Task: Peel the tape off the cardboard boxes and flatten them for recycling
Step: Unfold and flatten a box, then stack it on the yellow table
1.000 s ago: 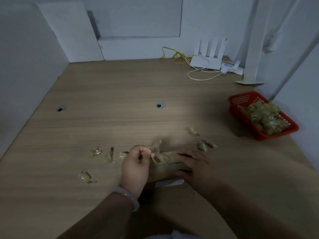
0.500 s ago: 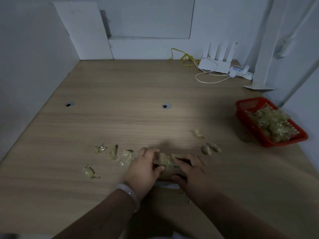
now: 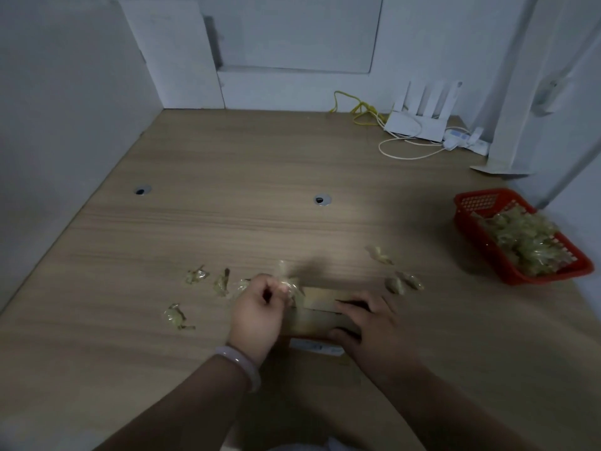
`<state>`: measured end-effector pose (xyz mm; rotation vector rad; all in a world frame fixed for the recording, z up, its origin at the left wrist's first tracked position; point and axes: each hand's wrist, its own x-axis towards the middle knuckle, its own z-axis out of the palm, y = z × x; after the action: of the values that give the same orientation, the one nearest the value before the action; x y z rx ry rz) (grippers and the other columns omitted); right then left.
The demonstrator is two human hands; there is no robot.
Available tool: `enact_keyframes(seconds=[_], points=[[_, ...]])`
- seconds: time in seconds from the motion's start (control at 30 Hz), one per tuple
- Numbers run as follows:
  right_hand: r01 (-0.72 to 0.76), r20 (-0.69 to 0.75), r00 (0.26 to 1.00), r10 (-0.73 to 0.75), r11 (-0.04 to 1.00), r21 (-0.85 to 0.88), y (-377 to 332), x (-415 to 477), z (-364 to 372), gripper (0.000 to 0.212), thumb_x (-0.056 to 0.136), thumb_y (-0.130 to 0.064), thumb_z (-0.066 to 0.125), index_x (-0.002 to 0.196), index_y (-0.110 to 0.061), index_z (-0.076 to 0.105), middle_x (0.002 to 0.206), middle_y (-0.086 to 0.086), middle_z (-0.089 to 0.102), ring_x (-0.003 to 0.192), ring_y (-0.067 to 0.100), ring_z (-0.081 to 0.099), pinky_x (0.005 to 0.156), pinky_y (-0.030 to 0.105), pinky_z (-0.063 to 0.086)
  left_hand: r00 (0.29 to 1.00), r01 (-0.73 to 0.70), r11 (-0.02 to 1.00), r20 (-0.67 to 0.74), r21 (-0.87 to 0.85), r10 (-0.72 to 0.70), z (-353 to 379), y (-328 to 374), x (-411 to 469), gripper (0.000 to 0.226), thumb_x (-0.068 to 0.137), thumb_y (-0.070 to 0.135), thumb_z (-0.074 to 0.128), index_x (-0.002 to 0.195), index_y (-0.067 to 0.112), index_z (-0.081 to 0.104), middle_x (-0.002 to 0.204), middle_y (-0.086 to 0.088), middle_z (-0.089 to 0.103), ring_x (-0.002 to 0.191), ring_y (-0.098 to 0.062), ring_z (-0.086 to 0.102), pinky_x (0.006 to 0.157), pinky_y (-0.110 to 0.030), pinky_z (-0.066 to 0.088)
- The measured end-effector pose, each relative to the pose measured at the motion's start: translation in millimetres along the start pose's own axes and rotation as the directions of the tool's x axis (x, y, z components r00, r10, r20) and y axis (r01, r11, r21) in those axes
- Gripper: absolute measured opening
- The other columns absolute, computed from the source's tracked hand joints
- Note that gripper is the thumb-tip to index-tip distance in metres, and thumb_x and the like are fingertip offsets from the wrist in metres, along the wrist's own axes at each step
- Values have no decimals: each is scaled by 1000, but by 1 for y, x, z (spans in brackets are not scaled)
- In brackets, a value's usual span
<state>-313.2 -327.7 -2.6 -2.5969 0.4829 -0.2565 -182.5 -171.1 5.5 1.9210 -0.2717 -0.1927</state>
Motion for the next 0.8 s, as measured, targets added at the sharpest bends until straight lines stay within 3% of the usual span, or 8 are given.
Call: enact_keyframes(seconds=[0.13, 0.23, 0.3, 0.37, 0.4, 0.57, 0.7, 0.8], points=[[9, 15, 1000, -9, 1000, -10, 0, 0, 0, 49, 78, -47, 70, 122, -29, 65, 120, -10, 52, 114, 14, 44, 98, 21, 33, 989, 93, 961, -89, -262, -120, -12, -1, 6, 26, 85, 4, 66, 86, 27, 54, 63, 6, 63, 65, -14, 66, 73, -33, 51], [7, -3, 1000, -7, 1000, -29, 0, 0, 2, 49, 76, -48, 71, 120, -27, 66, 117, -6, 54, 110, 16, 47, 94, 22, 34, 974, -224, 969, 1, 107, 225, -19, 2, 1, 28, 84, 8, 68, 84, 36, 66, 79, 14, 68, 80, -5, 64, 79, -21, 49], [0, -8, 1000, -1, 999, -51, 0, 0, 3, 49, 75, -50, 71, 119, -28, 67, 115, -4, 55, 108, 18, 49, 93, 23, 34, 859, -510, 806, 228, 300, 459, -17, 5, -3, 27, 82, 2, 65, 92, 26, 73, 94, 8, 67, 91, -8, 60, 85, -19, 45], [8, -32, 999, -10, 999, -54, -1, 0, 4, 49, 72, -48, 72, 115, -26, 69, 112, -3, 57, 105, 19, 51, 92, 25, 37, 761, -637, 697, 412, 330, 501, -11, 7, -9, 27, 82, 4, 62, 99, 19, 75, 99, 2, 68, 93, -12, 61, 87, -21, 47], [19, -46, 999, -21, 998, -55, -1, 0, 4, 48, 71, -46, 74, 114, -25, 70, 110, -2, 58, 103, 21, 53, 92, 27, 40, 757, -639, 690, 438, 341, 485, -8, 7, -11, 23, 83, 10, 62, 99, 19, 76, 99, 2, 69, 93, -13, 62, 86, -22, 48], [12, -25, 1000, -14, 997, -75, -2, 0, 4, 50, 74, -46, 73, 119, -25, 68, 115, -1, 57, 108, 20, 51, 95, 31, 42, 889, -411, 828, 369, 381, 272, -1, 12, -6, 3, 81, 22, 71, 83, 21, 72, 87, 4, 66, 88, -14, 59, 82, -25, 44], [43, 72, 997, -33, 989, -142, -2, 2, 2, 60, 82, -51, 62, 138, -34, 50, 140, -6, 44, 125, 16, 40, 106, 26, 31, 922, -364, 744, 331, 560, 201, 5, 8, -6, 33, 80, 29, 69, 111, 23, 61, 111, 0, 50, 105, -17, 49, 96, -30, 39], [95, 146, 987, -60, 965, -245, -3, 6, 1, 63, 87, -58, 45, 146, -39, 33, 154, -12, 27, 138, 17, 26, 113, 33, 24, 911, -392, 660, 372, 641, 179, 4, 11, -1, 21, 84, 32, 61, 104, 24, 62, 110, -2, 51, 104, -21, 50, 94, -30, 39]])
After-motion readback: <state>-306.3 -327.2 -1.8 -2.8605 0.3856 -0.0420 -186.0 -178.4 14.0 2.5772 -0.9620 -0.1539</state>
